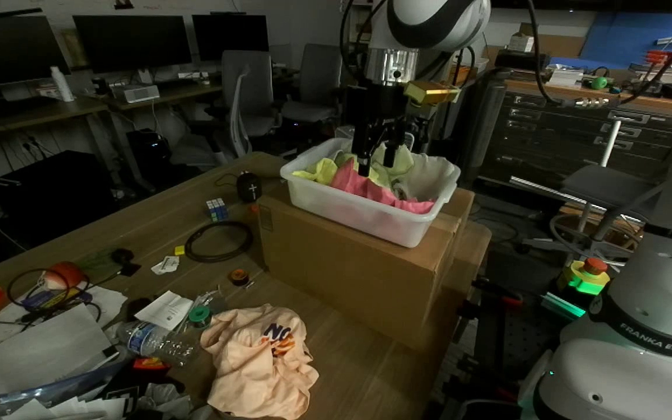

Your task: Remove the clothes from the white bin and put them on the table

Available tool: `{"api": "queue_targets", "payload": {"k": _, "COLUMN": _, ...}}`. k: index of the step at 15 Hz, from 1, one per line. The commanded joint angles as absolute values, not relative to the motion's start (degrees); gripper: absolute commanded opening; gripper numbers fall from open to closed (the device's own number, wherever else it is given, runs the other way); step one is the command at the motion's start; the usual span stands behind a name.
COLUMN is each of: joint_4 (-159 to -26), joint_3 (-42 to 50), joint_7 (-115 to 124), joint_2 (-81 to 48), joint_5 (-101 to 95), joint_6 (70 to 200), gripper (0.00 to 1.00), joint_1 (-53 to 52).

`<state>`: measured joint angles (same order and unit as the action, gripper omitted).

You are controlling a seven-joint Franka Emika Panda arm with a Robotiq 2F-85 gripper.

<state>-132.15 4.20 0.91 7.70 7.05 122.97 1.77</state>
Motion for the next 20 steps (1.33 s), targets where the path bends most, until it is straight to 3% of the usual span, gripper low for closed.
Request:
{"api": "queue_targets", "payload": {"k": 1, "joint_4": -130.68, "joint_3": 4.26, "joint_7": -0.22, "joint_2": 5.14, "joint_5": 8.41, "joint_6": 121.80, "gripper": 1.00, "joint_1": 2.24}}
{"api": "queue_targets", "payload": {"k": 20, "joint_4": -133.30, "joint_3": 4.05, "joint_7": 1.06, "joint_2": -0.75, "joint_5": 5.59, "joint_6": 130.39, "gripper": 1.00, "joint_1": 3.57}}
